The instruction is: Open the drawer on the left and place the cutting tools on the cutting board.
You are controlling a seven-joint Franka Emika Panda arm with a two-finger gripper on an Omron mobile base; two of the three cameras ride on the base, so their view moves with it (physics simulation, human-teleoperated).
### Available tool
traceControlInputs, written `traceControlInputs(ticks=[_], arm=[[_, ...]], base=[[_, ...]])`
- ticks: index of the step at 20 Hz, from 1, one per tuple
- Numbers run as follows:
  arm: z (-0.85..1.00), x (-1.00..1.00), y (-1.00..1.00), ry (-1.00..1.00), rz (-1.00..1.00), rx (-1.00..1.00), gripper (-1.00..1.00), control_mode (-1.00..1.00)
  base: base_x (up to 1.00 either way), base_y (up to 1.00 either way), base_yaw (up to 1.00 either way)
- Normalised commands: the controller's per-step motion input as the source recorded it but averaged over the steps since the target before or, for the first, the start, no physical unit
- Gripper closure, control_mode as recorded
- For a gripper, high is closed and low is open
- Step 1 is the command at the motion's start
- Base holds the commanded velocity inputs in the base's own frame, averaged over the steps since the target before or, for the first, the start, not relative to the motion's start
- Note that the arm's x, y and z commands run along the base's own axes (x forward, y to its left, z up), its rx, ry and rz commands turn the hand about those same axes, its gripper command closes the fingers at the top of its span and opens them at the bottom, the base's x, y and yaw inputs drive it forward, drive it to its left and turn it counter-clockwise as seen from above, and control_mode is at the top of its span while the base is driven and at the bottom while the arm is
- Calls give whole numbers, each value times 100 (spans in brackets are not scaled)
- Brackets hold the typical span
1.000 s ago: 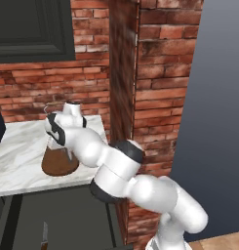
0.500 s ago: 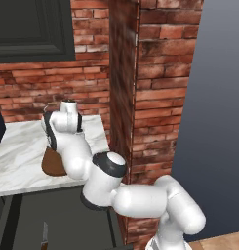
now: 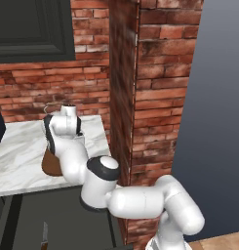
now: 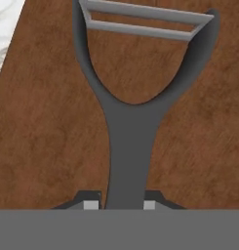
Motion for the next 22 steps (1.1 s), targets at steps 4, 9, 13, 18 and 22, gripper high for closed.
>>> traceControlInputs(ticks=[4,9,13,18,22], arm=[[-3,0,0,0,0,0,100,-100],[0,0,0,0,0,0,-100,-100],[4,-2,0,0,0,0,-100,-100],[26,-26,0,-4,0,0,-100,-100],[50,-76,-6,-7,0,0,-100,-100]], base=[[0,0,0],[0,0,0],[0,0,0],[0,0,0],[0,0,0]])
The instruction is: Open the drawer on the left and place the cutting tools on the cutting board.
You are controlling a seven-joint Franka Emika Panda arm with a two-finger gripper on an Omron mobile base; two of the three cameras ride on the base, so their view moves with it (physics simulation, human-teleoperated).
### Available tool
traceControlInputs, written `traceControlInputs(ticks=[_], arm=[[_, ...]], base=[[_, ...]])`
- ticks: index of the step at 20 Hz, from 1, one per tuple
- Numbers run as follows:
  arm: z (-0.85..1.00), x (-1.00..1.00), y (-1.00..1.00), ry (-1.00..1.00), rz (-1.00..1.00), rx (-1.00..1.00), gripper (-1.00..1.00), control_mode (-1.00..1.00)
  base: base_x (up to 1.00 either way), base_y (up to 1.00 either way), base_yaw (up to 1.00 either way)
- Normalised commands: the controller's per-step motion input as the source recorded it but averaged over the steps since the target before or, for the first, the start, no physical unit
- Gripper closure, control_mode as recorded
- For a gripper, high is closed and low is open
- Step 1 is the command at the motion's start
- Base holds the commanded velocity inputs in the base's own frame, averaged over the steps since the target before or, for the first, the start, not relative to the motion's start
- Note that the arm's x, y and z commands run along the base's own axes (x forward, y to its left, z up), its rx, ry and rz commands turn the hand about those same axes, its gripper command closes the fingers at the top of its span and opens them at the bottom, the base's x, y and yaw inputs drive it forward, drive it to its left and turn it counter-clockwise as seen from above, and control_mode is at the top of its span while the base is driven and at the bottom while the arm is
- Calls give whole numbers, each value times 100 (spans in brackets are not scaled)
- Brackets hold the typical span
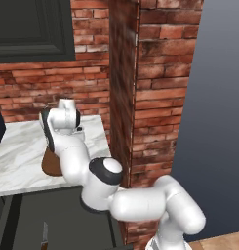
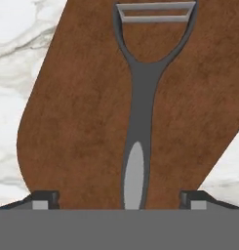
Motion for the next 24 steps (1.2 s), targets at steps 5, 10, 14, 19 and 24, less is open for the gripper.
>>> traceControlInputs(ticks=[5,10,14,19,24], arm=[[21,-100,-24,-4,0,0,-100,-100],[0,-100,-28,0,0,0,-100,-100],[-17,-99,-7,-5,0,0,-100,-100],[-42,-82,31,-17,0,0,-100,-100],[-52,-68,43,-11,0,0,-100,-100]], base=[[0,0,0],[0,0,0],[0,0,0],[0,0,0],[0,0,0]])
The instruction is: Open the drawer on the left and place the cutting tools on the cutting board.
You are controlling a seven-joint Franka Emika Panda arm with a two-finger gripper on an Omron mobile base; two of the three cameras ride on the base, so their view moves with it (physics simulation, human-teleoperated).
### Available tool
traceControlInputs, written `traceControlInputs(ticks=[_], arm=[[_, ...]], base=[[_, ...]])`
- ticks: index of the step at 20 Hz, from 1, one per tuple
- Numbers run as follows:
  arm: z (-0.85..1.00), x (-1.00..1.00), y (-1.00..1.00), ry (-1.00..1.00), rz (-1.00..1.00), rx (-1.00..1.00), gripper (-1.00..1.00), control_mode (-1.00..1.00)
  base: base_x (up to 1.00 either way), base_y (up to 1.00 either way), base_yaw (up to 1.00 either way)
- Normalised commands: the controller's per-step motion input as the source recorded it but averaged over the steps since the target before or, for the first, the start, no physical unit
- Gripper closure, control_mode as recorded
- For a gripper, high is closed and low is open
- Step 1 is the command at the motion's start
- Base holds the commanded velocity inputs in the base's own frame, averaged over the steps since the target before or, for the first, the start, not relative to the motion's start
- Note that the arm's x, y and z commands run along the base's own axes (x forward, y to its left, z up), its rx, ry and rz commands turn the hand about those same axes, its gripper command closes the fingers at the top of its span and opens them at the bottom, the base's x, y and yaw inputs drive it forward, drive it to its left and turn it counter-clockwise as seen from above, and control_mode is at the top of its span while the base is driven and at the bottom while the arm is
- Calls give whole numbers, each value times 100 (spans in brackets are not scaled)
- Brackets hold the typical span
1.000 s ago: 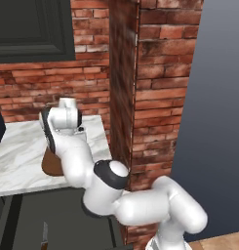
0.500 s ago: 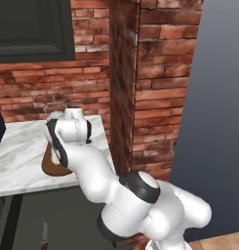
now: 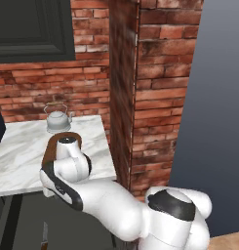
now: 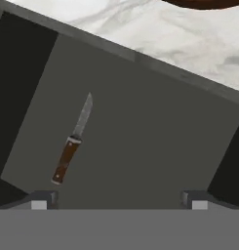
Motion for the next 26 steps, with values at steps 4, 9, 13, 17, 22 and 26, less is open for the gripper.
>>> traceControlInputs(ticks=[4,9,13,17,22,26], arm=[[-45,-61,22,-1,0,0,-100,-100],[-15,-20,2,3,0,1,-100,-100],[-3,0,0,10,-3,8,-100,-100],[-9,5,1,9,-8,1,-100,-100],[-9,8,5,2,-12,0,-100,-100],[-2,8,8,0,-23,-1,-100,-100]], base=[[0,0,0],[0,0,0],[0,0,0],[0,0,0],[0,0,0],[0,0,0]])
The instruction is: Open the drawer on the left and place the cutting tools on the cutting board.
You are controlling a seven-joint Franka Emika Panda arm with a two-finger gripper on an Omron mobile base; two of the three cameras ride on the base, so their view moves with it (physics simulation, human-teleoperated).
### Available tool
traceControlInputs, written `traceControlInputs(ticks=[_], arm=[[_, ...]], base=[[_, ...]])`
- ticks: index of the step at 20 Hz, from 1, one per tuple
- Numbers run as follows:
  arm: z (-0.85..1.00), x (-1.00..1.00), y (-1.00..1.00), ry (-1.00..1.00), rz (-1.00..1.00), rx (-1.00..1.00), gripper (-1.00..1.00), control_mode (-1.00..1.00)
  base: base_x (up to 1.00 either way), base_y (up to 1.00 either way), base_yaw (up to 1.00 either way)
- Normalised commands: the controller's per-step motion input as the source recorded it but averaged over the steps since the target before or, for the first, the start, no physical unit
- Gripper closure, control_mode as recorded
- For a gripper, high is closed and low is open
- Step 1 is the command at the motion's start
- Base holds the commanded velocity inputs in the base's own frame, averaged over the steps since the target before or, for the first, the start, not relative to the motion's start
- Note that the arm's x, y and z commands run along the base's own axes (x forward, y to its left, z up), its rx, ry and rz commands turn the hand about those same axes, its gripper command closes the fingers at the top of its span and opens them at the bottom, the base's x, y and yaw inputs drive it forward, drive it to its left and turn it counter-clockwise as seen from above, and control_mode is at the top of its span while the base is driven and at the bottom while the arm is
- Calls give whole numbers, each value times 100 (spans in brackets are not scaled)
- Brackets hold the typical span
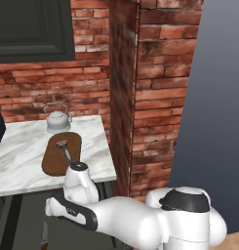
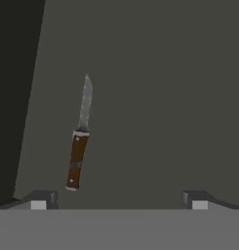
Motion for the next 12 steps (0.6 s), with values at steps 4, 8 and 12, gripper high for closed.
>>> traceControlInputs(ticks=[4,8,12], arm=[[-5,0,21,5,-25,-8,-100,-100],[-15,-12,50,11,-6,-20,-100,-100],[-29,-16,67,12,0,-22,-100,-100]], base=[[0,0,0],[0,0,0],[0,0,0]])
